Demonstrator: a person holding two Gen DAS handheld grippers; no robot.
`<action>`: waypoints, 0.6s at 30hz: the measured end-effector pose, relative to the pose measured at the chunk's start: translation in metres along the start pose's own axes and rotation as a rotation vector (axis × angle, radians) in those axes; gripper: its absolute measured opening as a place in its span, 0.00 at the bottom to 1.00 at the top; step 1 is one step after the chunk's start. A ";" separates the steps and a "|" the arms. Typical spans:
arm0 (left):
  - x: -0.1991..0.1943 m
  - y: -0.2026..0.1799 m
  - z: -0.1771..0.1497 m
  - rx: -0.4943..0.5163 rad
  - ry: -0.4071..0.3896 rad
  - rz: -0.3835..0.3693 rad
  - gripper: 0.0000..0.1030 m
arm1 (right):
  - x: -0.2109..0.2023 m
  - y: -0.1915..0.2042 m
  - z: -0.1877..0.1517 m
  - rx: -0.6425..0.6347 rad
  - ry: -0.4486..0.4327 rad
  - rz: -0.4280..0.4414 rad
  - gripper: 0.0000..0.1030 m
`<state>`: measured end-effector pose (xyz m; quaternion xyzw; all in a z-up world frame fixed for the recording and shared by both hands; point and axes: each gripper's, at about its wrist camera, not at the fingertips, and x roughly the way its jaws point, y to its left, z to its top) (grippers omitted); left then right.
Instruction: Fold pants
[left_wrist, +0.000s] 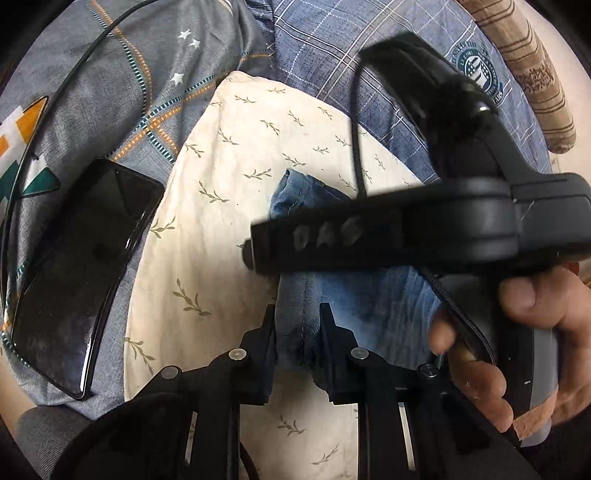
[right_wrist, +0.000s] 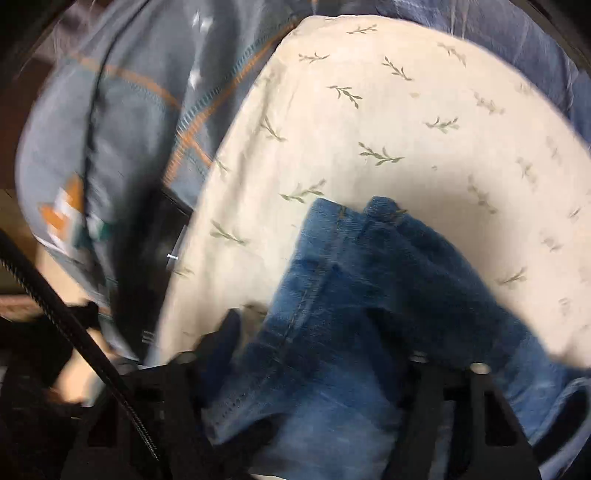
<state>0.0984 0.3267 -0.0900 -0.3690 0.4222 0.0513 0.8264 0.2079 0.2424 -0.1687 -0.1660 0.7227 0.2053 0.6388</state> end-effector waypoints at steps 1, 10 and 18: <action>-0.001 -0.001 0.000 0.003 -0.003 -0.001 0.17 | 0.000 0.003 -0.001 -0.022 0.002 -0.033 0.45; -0.021 -0.028 -0.011 0.137 -0.132 0.009 0.17 | -0.038 -0.025 -0.028 0.031 -0.163 0.101 0.15; -0.072 -0.092 -0.048 0.390 -0.402 -0.003 0.17 | -0.119 -0.069 -0.088 0.131 -0.475 0.388 0.15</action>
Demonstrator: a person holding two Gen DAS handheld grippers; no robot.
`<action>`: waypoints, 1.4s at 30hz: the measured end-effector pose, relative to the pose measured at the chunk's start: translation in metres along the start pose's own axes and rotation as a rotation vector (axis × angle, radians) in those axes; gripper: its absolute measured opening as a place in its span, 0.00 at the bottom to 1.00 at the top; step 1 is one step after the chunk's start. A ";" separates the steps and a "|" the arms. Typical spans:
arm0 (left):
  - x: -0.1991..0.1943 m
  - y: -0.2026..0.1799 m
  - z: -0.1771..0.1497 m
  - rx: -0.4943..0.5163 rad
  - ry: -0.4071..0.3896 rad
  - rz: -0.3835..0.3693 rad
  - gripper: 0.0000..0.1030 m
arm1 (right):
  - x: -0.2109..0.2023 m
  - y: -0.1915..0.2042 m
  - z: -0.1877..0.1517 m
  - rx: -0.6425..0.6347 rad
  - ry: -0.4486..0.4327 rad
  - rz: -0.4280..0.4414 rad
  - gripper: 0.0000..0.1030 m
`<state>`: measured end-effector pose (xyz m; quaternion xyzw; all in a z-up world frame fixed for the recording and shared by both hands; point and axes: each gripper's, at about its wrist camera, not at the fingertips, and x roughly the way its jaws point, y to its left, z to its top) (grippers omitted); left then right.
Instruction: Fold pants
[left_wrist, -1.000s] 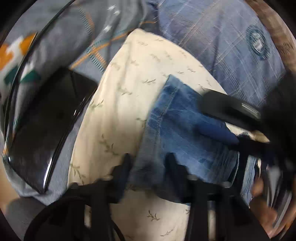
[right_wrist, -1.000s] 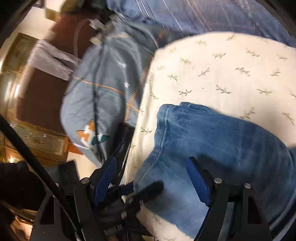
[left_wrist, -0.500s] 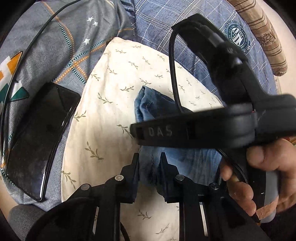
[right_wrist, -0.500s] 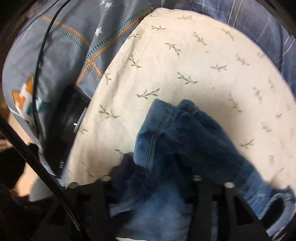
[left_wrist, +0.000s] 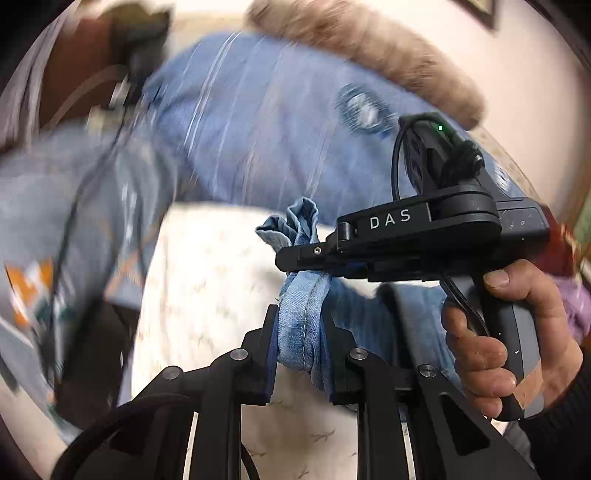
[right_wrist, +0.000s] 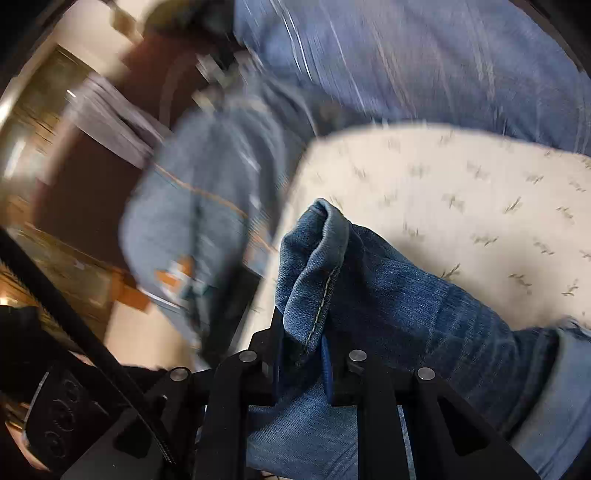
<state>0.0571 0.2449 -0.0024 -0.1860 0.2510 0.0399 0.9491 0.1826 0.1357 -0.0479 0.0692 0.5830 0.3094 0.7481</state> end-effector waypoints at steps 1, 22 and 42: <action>-0.005 -0.012 0.000 0.026 -0.020 -0.008 0.17 | -0.011 -0.002 -0.004 0.006 -0.027 0.019 0.15; 0.086 -0.225 -0.097 0.451 0.184 -0.195 0.12 | -0.161 -0.258 -0.138 0.485 -0.379 0.214 0.24; 0.084 -0.221 -0.083 0.427 0.196 -0.182 0.43 | -0.182 -0.209 -0.099 0.214 -0.451 -0.005 0.52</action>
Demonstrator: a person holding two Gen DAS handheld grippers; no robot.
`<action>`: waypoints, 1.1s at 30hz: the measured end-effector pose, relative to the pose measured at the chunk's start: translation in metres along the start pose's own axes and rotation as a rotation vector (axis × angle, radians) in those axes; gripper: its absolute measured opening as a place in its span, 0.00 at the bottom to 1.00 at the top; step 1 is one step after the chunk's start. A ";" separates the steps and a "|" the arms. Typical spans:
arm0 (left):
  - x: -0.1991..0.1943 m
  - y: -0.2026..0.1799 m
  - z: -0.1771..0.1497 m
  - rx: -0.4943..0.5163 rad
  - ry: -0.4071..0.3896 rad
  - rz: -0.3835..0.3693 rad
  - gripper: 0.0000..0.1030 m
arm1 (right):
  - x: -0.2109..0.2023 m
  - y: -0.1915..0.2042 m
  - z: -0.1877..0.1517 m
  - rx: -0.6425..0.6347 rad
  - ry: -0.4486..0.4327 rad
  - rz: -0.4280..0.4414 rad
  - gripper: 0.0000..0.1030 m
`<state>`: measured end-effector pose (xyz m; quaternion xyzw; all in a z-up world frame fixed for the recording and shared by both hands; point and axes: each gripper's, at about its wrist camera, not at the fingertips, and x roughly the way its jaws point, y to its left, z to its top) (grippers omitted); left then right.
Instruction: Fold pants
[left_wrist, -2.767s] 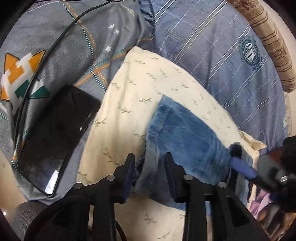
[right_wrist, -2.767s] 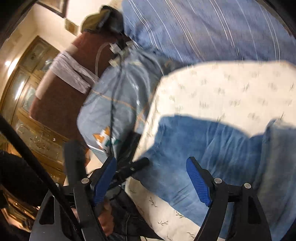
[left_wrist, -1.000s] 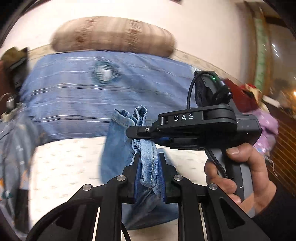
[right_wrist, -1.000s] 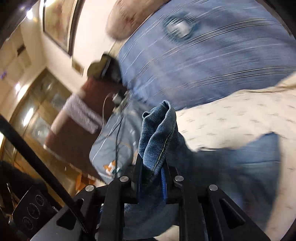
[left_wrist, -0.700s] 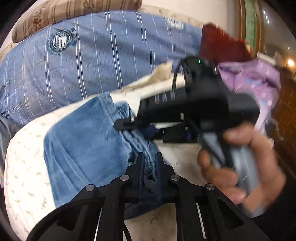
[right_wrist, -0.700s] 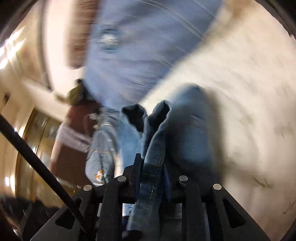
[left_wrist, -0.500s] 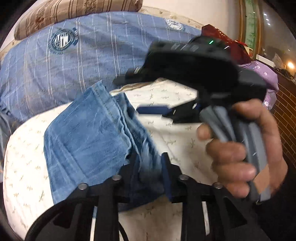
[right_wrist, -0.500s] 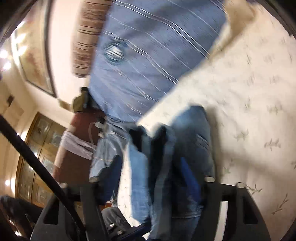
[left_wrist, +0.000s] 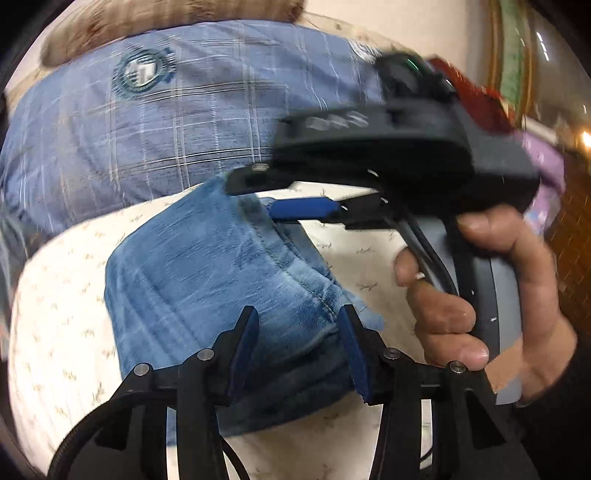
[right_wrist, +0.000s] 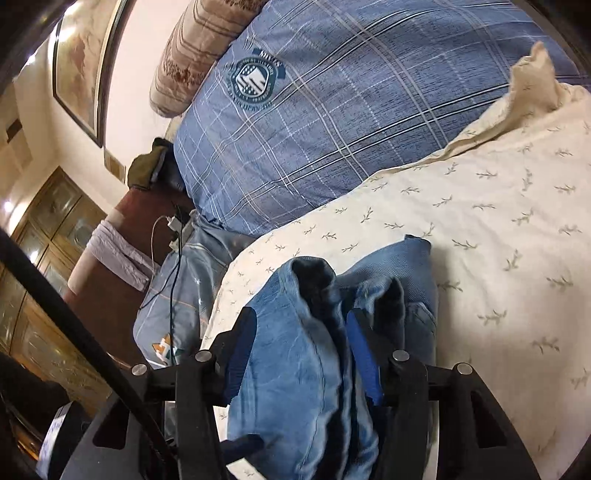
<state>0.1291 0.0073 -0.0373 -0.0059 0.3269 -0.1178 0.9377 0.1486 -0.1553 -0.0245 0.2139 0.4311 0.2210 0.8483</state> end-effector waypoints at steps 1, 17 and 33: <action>0.004 -0.005 0.000 0.020 0.007 -0.007 0.43 | 0.005 0.001 0.002 -0.022 0.010 -0.012 0.52; -0.030 -0.017 -0.009 -0.009 -0.039 -0.171 0.16 | -0.022 -0.004 -0.004 -0.010 0.065 -0.077 0.07; -0.050 0.012 -0.011 -0.137 0.019 -0.205 0.42 | -0.020 -0.032 -0.018 0.029 0.054 -0.108 0.73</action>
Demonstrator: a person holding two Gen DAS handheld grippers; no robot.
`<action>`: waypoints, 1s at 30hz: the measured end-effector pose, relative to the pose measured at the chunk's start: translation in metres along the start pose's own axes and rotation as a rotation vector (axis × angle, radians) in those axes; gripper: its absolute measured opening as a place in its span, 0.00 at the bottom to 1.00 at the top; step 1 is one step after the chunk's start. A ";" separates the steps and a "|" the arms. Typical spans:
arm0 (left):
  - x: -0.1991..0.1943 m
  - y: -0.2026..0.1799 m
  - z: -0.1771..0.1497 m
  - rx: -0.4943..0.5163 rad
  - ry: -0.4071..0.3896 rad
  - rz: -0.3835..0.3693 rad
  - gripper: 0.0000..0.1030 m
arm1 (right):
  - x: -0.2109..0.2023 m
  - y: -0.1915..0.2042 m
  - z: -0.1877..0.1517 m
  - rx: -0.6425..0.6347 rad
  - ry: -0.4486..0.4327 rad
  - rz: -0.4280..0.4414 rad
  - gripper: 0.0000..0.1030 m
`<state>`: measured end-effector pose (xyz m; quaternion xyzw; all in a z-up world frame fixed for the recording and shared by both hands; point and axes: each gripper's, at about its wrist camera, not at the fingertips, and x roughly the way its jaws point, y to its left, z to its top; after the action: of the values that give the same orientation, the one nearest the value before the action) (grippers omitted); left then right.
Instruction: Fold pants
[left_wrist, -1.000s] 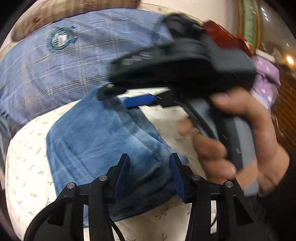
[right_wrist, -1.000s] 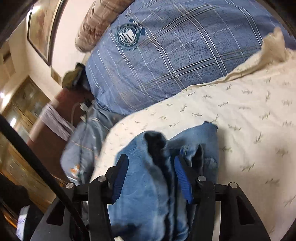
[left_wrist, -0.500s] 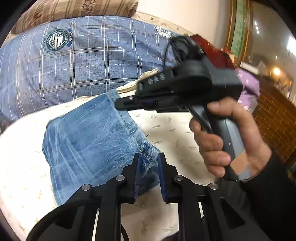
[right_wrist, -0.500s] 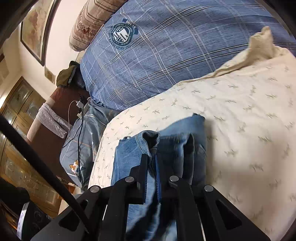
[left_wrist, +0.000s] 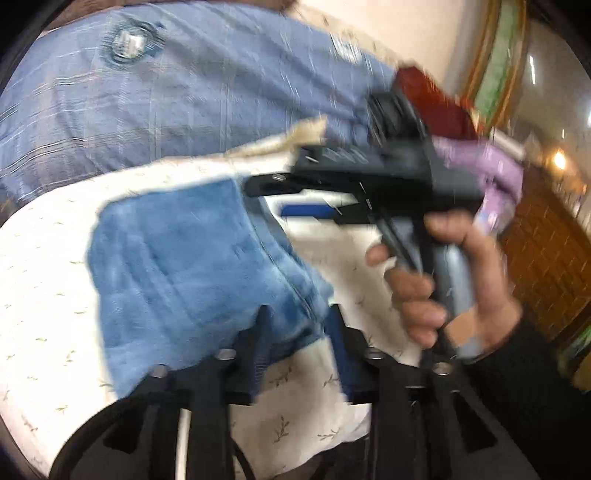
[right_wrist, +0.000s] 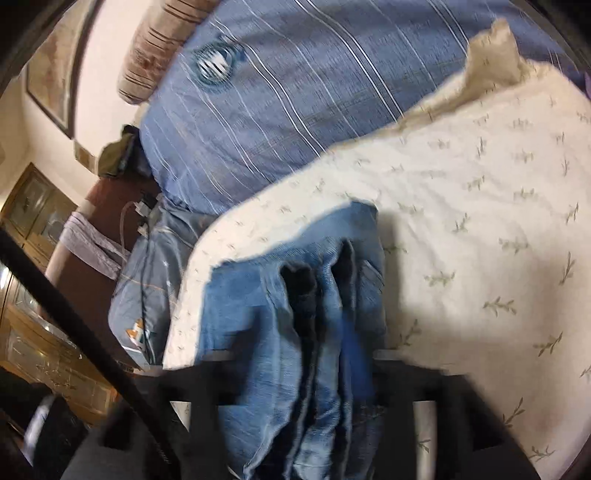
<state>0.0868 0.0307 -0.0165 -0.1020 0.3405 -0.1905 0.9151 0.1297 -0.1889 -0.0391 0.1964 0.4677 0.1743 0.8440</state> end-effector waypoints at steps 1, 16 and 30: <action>-0.011 0.006 0.002 -0.022 -0.026 0.002 0.54 | -0.005 0.004 0.000 -0.008 -0.023 0.005 0.83; 0.082 0.198 0.083 -0.510 0.231 0.085 0.73 | 0.061 -0.013 0.048 0.059 0.147 -0.099 0.84; 0.067 0.218 0.079 -0.574 0.051 -0.144 0.25 | 0.065 -0.020 0.035 0.090 0.125 0.015 0.38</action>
<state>0.2470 0.2042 -0.0654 -0.3755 0.3952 -0.1532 0.8242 0.1943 -0.1813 -0.0793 0.2263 0.5254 0.1714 0.8021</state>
